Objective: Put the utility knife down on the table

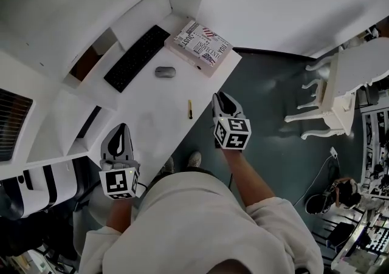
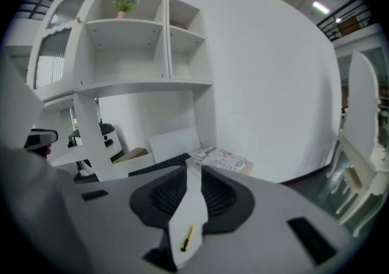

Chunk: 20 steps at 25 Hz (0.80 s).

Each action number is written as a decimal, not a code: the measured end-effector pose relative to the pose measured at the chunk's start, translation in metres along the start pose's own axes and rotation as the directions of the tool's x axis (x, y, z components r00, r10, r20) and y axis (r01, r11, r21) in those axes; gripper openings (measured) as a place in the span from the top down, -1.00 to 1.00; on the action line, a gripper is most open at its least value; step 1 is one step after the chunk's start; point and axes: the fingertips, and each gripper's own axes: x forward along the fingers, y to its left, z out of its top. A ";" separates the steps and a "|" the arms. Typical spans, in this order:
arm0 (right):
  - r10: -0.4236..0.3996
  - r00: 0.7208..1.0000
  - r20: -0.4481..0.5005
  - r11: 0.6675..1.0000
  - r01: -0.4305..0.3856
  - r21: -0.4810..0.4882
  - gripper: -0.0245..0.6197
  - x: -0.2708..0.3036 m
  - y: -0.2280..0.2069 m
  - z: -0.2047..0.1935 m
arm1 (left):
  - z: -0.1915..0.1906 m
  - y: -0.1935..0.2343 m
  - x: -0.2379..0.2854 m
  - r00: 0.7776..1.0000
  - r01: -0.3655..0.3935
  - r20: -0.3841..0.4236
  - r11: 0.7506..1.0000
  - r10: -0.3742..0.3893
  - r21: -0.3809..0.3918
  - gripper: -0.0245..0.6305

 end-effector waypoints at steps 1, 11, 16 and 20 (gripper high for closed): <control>-0.001 0.999 0.038 1.000 0.002 -0.016 0.68 -0.009 0.000 0.010 | 0.002 -0.001 0.000 1.000 0.003 0.007 1.000 -0.003 0.002 0.92; -0.040 0.959 0.280 0.994 0.066 -0.084 0.77 -0.096 -0.007 0.068 | 0.022 -0.009 -0.007 0.998 0.022 0.058 0.999 -0.024 0.041 0.92; -0.057 0.937 0.345 0.994 0.087 -0.072 0.79 -0.130 -0.012 0.077 | 0.026 -0.011 -0.012 0.998 0.021 0.065 0.998 -0.025 0.052 0.92; -0.074 0.920 0.384 0.991 0.111 -0.076 0.84 -0.152 -0.012 0.081 | 0.030 -0.011 -0.018 0.997 0.022 0.074 0.998 -0.027 0.060 0.92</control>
